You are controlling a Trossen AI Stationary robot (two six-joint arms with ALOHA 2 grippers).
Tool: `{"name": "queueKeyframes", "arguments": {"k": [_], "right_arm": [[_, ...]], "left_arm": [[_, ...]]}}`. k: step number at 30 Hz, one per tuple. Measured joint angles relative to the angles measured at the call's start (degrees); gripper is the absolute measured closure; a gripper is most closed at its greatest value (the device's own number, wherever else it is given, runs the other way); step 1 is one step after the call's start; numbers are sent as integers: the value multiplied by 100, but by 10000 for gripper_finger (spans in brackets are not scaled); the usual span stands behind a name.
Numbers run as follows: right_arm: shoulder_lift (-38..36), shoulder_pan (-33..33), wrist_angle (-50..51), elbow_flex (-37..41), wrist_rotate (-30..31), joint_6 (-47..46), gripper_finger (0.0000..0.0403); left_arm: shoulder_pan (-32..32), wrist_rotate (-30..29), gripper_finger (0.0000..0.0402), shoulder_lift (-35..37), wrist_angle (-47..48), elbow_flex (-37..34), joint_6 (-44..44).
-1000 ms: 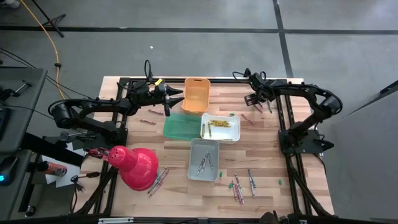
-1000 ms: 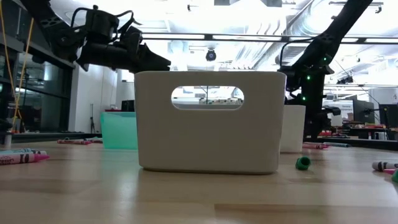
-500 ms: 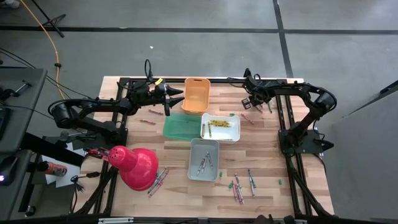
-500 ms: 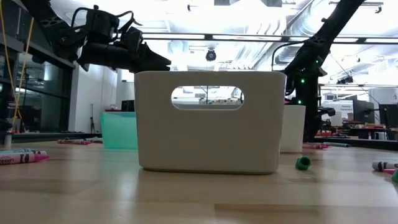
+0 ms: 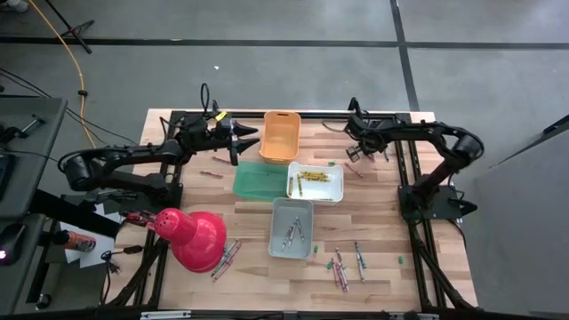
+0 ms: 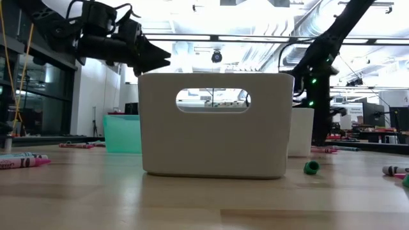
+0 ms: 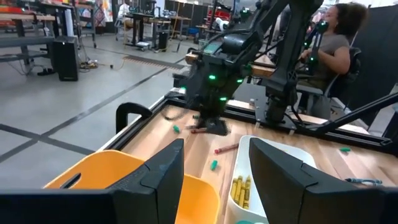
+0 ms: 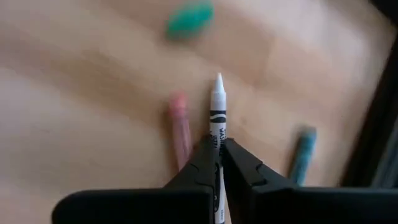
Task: Sort crayons
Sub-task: Put the white crayon into the gray bin
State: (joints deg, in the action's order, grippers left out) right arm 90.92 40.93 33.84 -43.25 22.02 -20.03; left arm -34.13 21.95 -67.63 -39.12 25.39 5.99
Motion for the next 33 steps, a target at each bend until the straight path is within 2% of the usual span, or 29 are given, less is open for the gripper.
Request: {"name": "queueKeyframes", "arguments": {"k": [9,13,20,26,33], "right_arm": [[-1476,-478,-153,-30,185,-215,401],[-2103,-712,-150,-30,452,-302,401],[-2891,-1350,-288,-23,483,-346,402],[-3319,-2188,-1517,556,442,-291,402],[-3293,-3002,-4486,1746,31,-241,403]], "left_arm": [[-2,1,233,319,342,0,-67],[-2,-1,233,316,467,0,-69],[-2,-1,233,318,610,0,-119],[-2,-1,233,318,694,0,-263],[37,-1,233,318,679,0,-174]]}}
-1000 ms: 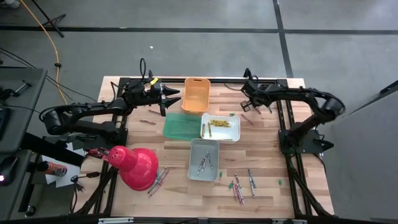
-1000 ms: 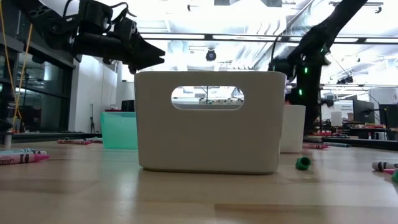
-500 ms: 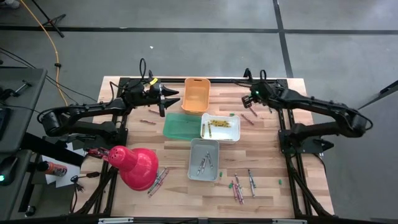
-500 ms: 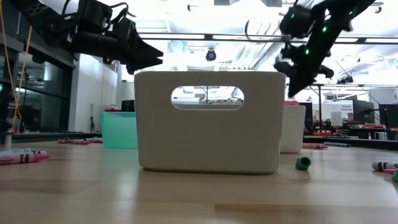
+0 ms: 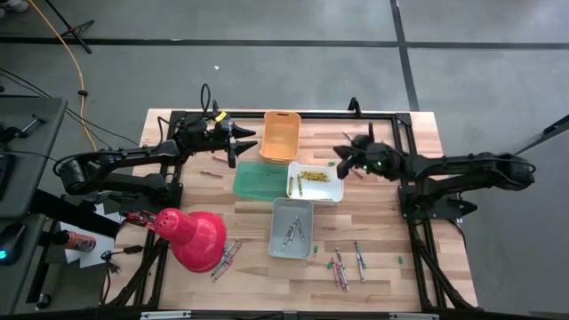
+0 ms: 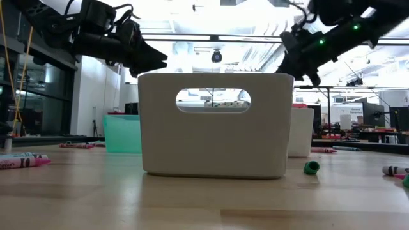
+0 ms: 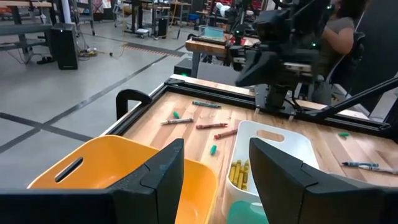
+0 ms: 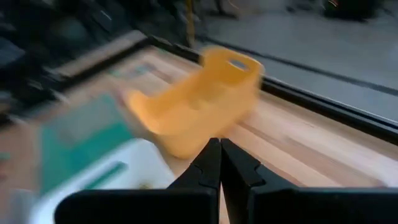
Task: Sort crayons
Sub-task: Put the white crayon into the gray bin
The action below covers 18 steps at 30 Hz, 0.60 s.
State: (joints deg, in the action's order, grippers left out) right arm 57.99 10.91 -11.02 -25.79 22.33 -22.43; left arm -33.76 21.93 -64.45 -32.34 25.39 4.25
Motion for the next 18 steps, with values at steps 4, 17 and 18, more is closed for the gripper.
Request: {"name": "queueKeyframes", "arguments": {"k": [4,17,18], "right_arm": [[18,-363,-1119,350,-36,174,403],[333,540,3011,-924,433,-918,402],[445,761,3402,-1097,459,-858,401]], "left_arm": [[68,0,233,0,-56,0,-1],[175,-1,233,0,-155,0,-138],[173,-1,233,0,-220,0,-142]]}}
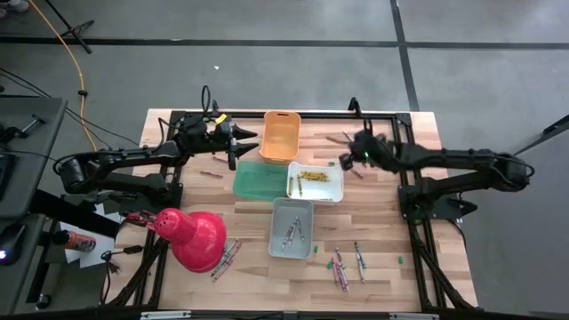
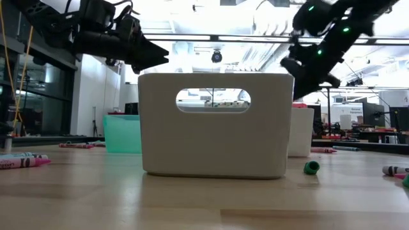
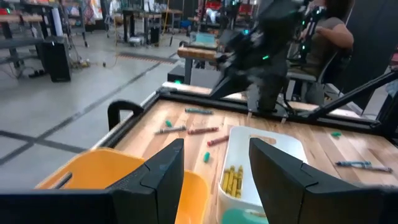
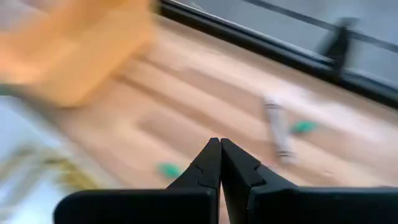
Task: Sort crayons
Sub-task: Put the white crayon into the gray bin
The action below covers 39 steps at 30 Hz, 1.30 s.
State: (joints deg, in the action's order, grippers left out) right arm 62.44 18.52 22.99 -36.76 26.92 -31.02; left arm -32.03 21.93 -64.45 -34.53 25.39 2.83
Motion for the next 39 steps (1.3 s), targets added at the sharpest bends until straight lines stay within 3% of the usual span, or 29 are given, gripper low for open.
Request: {"name": "queueKeyframes", "arguments": {"k": [4,9,14,19,25,33,36,39], "right_arm": [[566,898,399,-319,-484,587,378],[1492,1776,123,-509,-1210,1005,312],[2542,2199,25,-1026,-1421,1399,250],[3434,2491,265,-1772,-1456,1603,223],[4169,2786,1044,-2394,-1438,1608,227],[4440,2880,1116,-2467,-1835,1847,250],[4453,2881,1194,-2465,-1920,1940,276],[4465,2872,1324,-2467,-1873,1953,326]], "left_arm": [[0,1,233,-1,-184,0,7],[4,0,233,-2,-182,0,6],[9,1,233,-2,-163,0,36],[13,1,233,-2,-99,0,52],[26,1,233,-2,66,0,155],[61,-2,233,-2,196,0,205],[97,-2,233,-2,172,0,208],[152,-2,233,-2,172,0,208]]}}
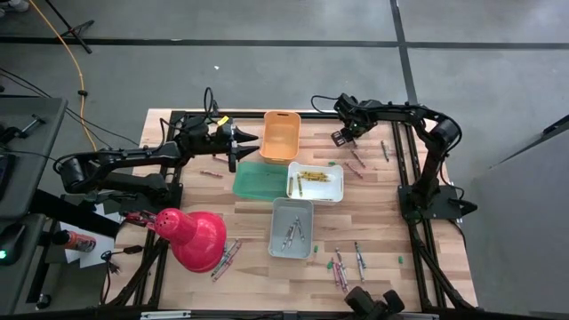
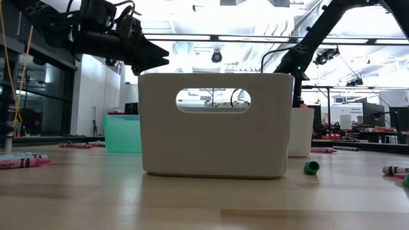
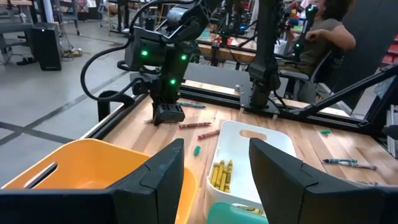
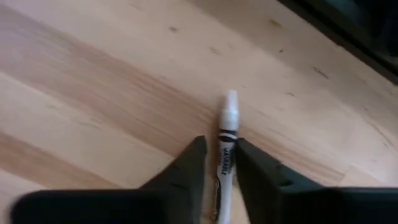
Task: Sort crayons
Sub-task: Put the white crayon into the gray bin
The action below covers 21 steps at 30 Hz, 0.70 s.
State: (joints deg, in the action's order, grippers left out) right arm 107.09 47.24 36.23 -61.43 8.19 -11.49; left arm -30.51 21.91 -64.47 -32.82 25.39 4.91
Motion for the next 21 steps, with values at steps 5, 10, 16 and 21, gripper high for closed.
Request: {"name": "queueKeyframes", "arguments": {"k": [5,10,16,21], "right_arm": [[7,-90,67,3,46,133,389],[-2,-369,44,20,499,296,397],[-401,-661,359,99,391,422,401],[-1081,-947,240,69,419,423,402]], "left_arm": [[87,0,233,0,10,0,46],[110,0,233,0,13,0,46],[89,-16,233,170,-9,-2,61],[51,-22,233,574,271,-2,101]]}}
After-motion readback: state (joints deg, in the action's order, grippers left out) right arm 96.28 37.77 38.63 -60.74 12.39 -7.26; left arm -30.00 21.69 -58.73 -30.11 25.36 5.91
